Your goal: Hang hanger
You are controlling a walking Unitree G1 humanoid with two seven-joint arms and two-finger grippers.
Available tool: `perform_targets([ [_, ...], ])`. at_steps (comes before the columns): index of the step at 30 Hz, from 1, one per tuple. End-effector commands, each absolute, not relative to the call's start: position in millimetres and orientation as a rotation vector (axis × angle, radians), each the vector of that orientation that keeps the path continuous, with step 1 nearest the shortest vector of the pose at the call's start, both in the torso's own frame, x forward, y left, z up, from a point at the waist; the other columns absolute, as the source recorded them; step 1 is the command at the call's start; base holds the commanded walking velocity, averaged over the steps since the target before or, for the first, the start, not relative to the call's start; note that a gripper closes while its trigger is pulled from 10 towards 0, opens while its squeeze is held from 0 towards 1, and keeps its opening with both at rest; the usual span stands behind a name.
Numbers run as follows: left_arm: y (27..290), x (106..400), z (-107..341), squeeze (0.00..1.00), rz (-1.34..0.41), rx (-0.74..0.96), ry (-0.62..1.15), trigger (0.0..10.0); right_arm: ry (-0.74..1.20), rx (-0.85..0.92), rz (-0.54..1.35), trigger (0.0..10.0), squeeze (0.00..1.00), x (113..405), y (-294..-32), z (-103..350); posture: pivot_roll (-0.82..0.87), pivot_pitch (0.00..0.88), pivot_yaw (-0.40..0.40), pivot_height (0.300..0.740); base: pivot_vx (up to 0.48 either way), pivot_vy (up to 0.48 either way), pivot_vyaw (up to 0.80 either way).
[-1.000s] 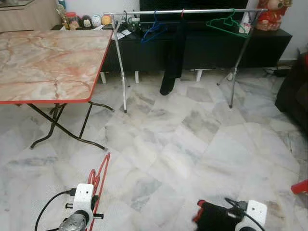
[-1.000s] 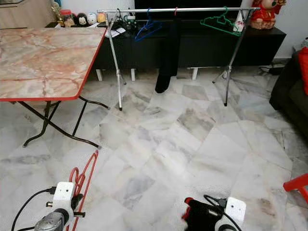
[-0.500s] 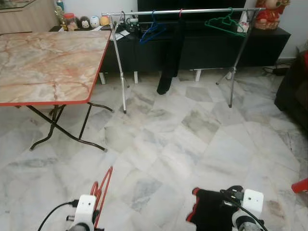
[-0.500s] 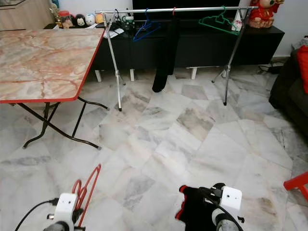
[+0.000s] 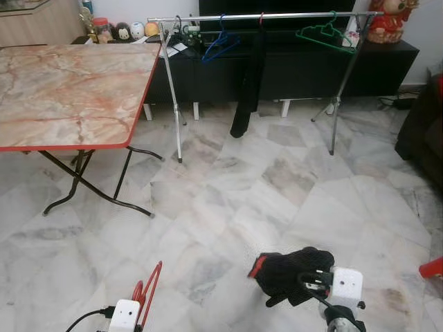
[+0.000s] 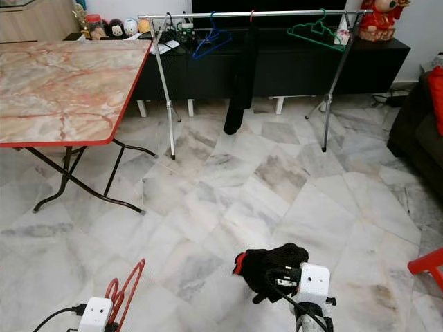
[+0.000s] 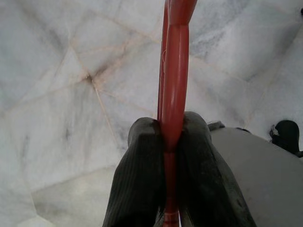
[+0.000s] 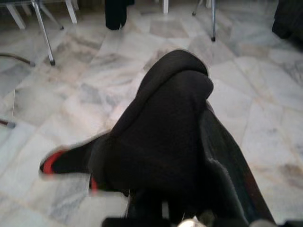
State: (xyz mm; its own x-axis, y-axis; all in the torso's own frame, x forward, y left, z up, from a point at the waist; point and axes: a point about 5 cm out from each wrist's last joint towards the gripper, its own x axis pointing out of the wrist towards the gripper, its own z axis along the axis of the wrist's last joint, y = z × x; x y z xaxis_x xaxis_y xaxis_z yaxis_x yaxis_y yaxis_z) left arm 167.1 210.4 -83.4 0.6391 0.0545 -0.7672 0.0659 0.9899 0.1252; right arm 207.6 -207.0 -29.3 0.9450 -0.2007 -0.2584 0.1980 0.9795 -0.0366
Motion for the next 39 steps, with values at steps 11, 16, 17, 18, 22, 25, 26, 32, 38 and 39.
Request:
perform_targets([
  [11,210.6,155.4,-89.8,0.00,-0.036,0.140,0.954,10.0,0.176,-0.023,-0.167,10.0,0.00,224.3,-191.7,-13.4,-0.10,0.000,0.000,0.727,0.000,0.275,0.00],
  [16,213.0,149.6,-91.8,0.00,-0.033,0.137,0.976,10.0,0.181,-0.029,-0.165,10.0,0.00,226.5,-188.4,-12.5,-0.11,0.000,0.002,0.727,0.000,0.337,0.00],
  [17,213.6,147.7,-92.6,0.00,-0.034,0.140,0.986,10.0,0.182,-0.037,-0.166,10.0,0.00,227.9,-189.5,-11.8,-0.11,0.000,0.002,0.727,0.000,0.341,0.00],
  [18,213.9,146.8,-92.9,0.00,-0.033,0.139,0.990,10.0,0.180,-0.038,-0.167,10.0,0.00,229.1,-190.4,-11.0,-0.11,0.000,0.002,0.727,0.000,0.341,0.00],
  [22,214.8,144.9,-93.7,0.00,-0.029,0.133,1.001,10.0,0.166,-0.038,-0.176,10.0,0.00,235.8,-194.1,-5.9,-0.11,0.000,0.007,0.727,0.000,0.341,0.00],
  [25,215.1,145.8,-93.4,0.00,-0.030,0.133,1.003,10.0,0.162,-0.044,-0.166,10.0,0.00,242.6,-192.2,-2.6,-0.12,0.000,0.010,0.727,0.000,0.344,0.00],
  [26,214.5,146.4,-93.4,0.00,-0.029,0.130,1.003,10.0,0.163,-0.050,-0.162,10.0,0.00,246.2,-191.9,-1.3,-0.11,0.000,0.007,0.727,0.000,0.345,0.00],
  [32,213.4,148.4,-93.0,0.00,-0.026,0.127,1.001,10.0,0.142,-0.048,-0.175,10.0,0.00,260.9,-193.6,8.1,-0.10,0.000,0.009,0.727,0.000,0.346,0.00],
  [38,213.5,149.5,-92.6,0.00,-0.024,0.127,1.001,10.0,0.126,-0.044,-0.174,10.0,0.00,266.6,-192.2,12.8,-0.09,0.000,0.012,0.727,0.000,0.358,0.00],
  [39,213.3,149.7,-92.6,0.00,-0.024,0.127,1.001,10.0,0.127,-0.044,-0.174,10.0,0.00,266.5,-191.3,12.5,-0.09,0.000,0.012,0.727,0.000,0.360,0.00],
])
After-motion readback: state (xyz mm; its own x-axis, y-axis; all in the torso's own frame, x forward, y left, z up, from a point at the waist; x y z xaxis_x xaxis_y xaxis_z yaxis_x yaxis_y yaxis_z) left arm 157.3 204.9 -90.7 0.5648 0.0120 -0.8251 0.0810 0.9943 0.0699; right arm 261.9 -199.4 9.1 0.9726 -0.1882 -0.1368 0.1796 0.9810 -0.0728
